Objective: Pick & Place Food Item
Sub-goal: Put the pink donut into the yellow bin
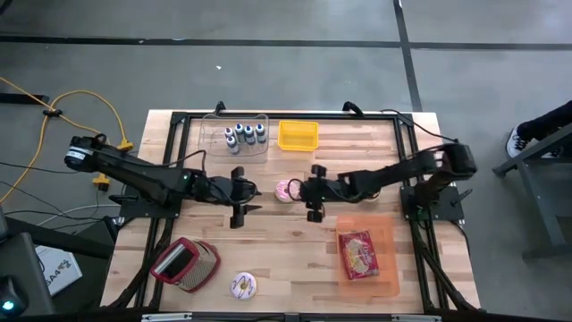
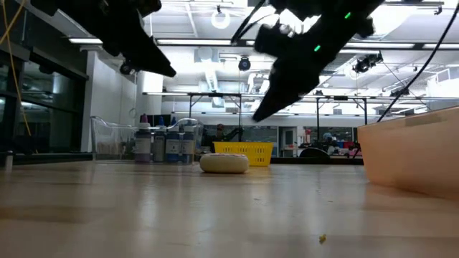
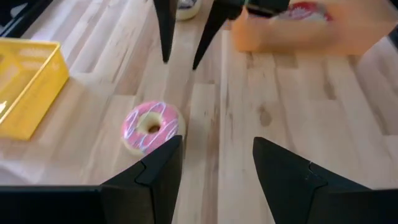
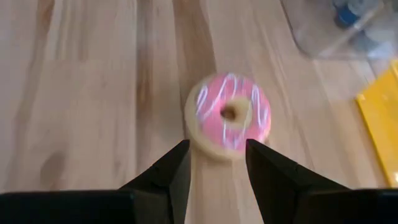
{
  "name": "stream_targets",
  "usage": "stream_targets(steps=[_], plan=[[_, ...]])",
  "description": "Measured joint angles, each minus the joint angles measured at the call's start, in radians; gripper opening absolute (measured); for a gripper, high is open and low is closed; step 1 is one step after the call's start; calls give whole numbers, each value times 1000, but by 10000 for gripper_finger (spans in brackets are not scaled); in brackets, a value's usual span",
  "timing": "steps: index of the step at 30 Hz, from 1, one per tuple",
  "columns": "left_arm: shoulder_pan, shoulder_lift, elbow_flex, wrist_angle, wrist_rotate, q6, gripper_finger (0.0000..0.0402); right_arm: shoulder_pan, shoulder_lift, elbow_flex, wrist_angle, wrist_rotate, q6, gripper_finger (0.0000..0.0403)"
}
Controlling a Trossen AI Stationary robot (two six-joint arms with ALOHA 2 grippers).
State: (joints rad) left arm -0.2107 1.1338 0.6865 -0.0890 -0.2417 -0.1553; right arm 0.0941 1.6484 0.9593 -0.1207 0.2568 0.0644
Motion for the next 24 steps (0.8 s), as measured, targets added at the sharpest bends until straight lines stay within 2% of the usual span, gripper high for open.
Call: stream_targets(steps=[5,13,24], plan=[[20,-15,0,-54,-2,-2,188,-57,92,1,131,-57,-70,140],[50,-16,-2,-84,-1,-2,188,-89,145,1,193,-159,-126,140],[60,-16,-2,-101,0,-19,188,-88,151,1,254,-163,-241,140]])
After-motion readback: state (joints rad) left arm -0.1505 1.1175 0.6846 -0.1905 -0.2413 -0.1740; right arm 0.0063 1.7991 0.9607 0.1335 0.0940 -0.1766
